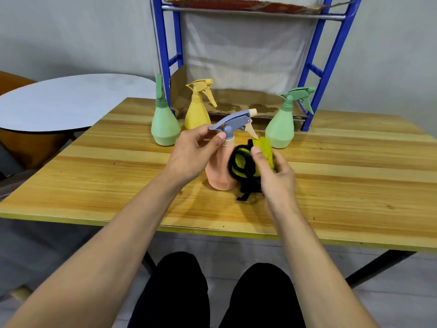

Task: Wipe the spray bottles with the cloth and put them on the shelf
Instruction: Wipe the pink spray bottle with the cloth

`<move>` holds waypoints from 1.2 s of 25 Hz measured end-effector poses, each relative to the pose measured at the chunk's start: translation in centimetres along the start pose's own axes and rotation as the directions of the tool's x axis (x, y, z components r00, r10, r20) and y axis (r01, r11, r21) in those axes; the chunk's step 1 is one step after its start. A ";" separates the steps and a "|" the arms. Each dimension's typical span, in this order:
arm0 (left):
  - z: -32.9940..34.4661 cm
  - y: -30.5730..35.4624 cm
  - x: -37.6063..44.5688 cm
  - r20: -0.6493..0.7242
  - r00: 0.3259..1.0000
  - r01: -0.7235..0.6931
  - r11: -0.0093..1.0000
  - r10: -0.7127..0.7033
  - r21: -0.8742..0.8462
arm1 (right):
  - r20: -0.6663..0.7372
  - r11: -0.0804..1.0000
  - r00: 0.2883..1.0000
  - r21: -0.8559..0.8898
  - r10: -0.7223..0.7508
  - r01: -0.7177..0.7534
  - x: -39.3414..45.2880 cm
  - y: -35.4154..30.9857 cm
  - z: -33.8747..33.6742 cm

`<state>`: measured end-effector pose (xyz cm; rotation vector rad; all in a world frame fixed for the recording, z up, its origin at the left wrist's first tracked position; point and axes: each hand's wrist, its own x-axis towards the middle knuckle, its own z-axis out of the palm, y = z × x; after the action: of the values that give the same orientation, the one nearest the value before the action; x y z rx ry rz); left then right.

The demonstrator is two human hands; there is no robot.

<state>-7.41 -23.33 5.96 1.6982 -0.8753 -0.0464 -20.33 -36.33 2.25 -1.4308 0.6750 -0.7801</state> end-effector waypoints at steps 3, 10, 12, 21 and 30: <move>-0.2 -0.5 0.2 0.030 1.000 -0.002 1.000 0.001 0.004 | 0.085 0.966 0.995 -0.245 -0.061 0.080 -1.4 1.8 1.4; -0.1 -0.8 -0.3 -0.034 0.997 -0.063 0.997 0.064 0.045 | 0.203 0.908 0.918 -0.185 -0.340 0.377 -1.0 -1.4 3.4; -0.3 -0.6 -0.3 -0.044 0.996 -0.069 0.995 0.073 0.070 | 0.264 0.877 0.890 -0.217 -0.371 0.429 -0.1 -0.7 2.9; -0.1 -0.4 -0.4 -0.071 0.993 -0.078 0.985 0.090 0.154 | 0.293 0.875 0.915 -0.314 -0.279 0.368 1.7 -1.8 1.9; 0.2 -0.6 -0.4 -0.094 0.993 -0.059 0.980 0.078 0.188 | 0.243 0.875 0.932 -0.342 -0.269 0.342 1.4 -0.8 1.4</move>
<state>-7.49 -23.19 5.22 1.8241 -0.8837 0.1706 -18.40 -36.64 3.15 -1.9774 0.4693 -0.7703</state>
